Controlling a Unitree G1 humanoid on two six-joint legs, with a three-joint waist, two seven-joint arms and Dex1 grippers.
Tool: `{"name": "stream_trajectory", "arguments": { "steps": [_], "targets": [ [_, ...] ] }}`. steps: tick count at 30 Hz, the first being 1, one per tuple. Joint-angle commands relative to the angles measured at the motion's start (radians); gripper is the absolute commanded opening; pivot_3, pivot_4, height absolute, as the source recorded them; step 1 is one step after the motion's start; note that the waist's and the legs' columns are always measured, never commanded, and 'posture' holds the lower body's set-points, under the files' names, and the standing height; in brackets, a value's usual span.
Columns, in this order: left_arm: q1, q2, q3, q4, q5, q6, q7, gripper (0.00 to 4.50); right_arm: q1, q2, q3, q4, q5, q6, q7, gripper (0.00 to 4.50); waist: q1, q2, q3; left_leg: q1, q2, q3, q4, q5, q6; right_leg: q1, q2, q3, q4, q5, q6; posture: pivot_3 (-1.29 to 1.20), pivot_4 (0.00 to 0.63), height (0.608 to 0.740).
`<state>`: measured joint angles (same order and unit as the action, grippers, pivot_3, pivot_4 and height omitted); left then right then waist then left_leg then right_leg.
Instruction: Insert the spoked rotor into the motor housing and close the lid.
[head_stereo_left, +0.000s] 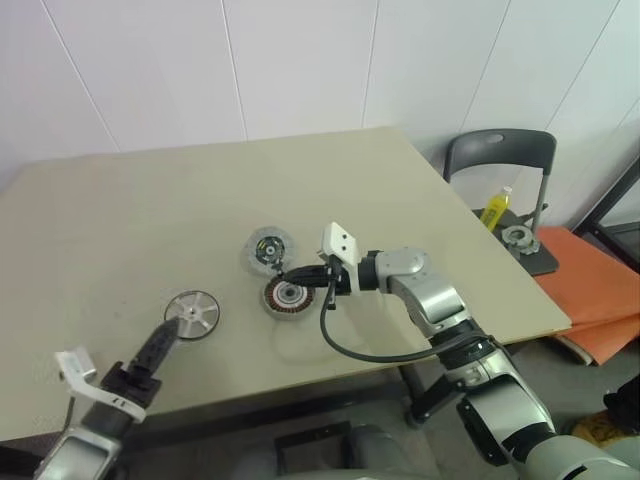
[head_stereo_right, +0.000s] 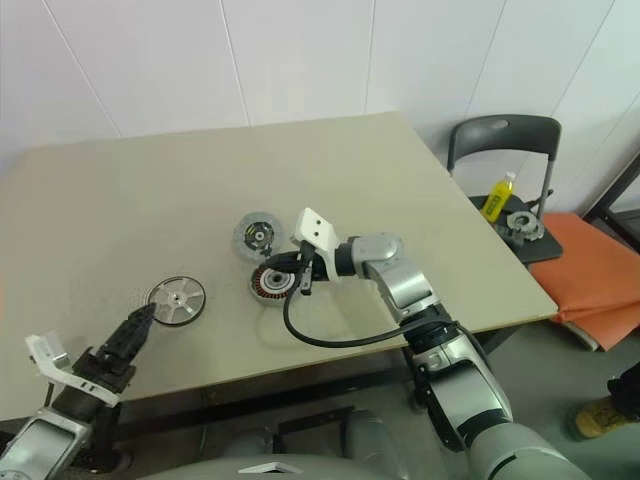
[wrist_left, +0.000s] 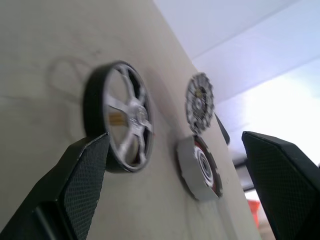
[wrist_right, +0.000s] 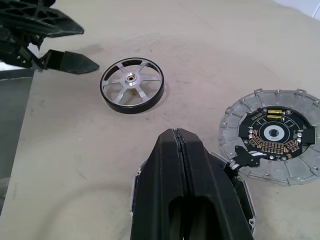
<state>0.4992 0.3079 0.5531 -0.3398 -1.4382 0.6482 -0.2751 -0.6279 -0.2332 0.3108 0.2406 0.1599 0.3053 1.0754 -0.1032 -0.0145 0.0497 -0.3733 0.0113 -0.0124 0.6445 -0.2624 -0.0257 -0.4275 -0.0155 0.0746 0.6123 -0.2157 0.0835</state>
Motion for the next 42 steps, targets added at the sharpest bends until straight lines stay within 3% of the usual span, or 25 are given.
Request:
{"name": "stream_trajectory", "arguments": {
  "steps": [1,10,17,21,28,31,42],
  "targets": [
    [-0.011,0.006,0.019,-0.005,-0.039,0.007,0.04,4.5,-0.009,0.005,-0.004,-0.013,0.005,-0.022,-0.008,0.02,0.0,0.0,0.0,0.0,0.0,0.0,0.0,0.0,0.0,0.0,0.0,0.0,0.0,0.0,0.0,0.0,0.0,0.74],
    [-0.152,0.073,-0.015,0.079,-0.068,0.089,0.11,4.5,-0.001,0.012,-0.005,-0.023,0.01,-0.016,-0.022,0.02,0.001,0.0,0.0,0.0,0.0,0.002,0.0,0.0,-0.001,0.0,0.0,-0.001,-0.002,0.0,0.0,0.0,0.0,0.74],
    [-0.31,0.142,-0.07,0.173,0.003,0.154,0.11,4.5,0.012,0.016,-0.012,-0.038,0.013,-0.007,-0.046,0.02,0.001,-0.001,0.0,-0.001,-0.002,0.003,0.0,0.0,-0.001,0.003,0.001,-0.001,0.0,0.001,-0.001,0.0,0.0,0.74],
    [-0.329,0.164,-0.071,0.256,0.08,0.16,0.073,3.61,0.019,0.014,-0.027,-0.053,0.02,0.0,-0.066,0.0,0.001,-0.001,0.0,-0.001,-0.001,0.003,-0.001,0.0,0.0,0.001,0.003,0.0,0.001,0.001,-0.001,0.0,0.0,0.74],
    [-0.357,0.171,-0.051,0.341,0.148,0.157,-0.007,1.25,0.026,0.009,-0.03,-0.059,0.022,0.005,-0.081,0.0,0.006,-0.001,-0.001,-0.001,-0.001,0.003,-0.001,0.0,0.0,0.001,0.003,0.0,0.001,0.001,-0.001,0.0,0.0,0.74],
    [-0.365,0.17,-0.044,0.361,0.164,0.161,-0.034,0.47,0.025,0.009,-0.028,-0.056,0.024,0.006,-0.083,0.0,0.002,-0.001,-0.001,0.0,0.0,0.003,0.0,-0.002,-0.003,0.002,0.003,0.0,0.001,0.001,-0.001,0.0,0.0,0.74],
    [-0.427,0.104,-0.007,0.328,-0.041,0.267,-0.059,0.47,0.046,-0.064,-0.042,-0.104,0.064,0.05,-0.013,0.0,0.009,-0.002,0.0,-0.002,0.0,0.003,0.0,0.0,0.0,0.001,0.003,-0.001,0.0,0.001,-0.002,0.0,0.0,0.74]
  ]
}}
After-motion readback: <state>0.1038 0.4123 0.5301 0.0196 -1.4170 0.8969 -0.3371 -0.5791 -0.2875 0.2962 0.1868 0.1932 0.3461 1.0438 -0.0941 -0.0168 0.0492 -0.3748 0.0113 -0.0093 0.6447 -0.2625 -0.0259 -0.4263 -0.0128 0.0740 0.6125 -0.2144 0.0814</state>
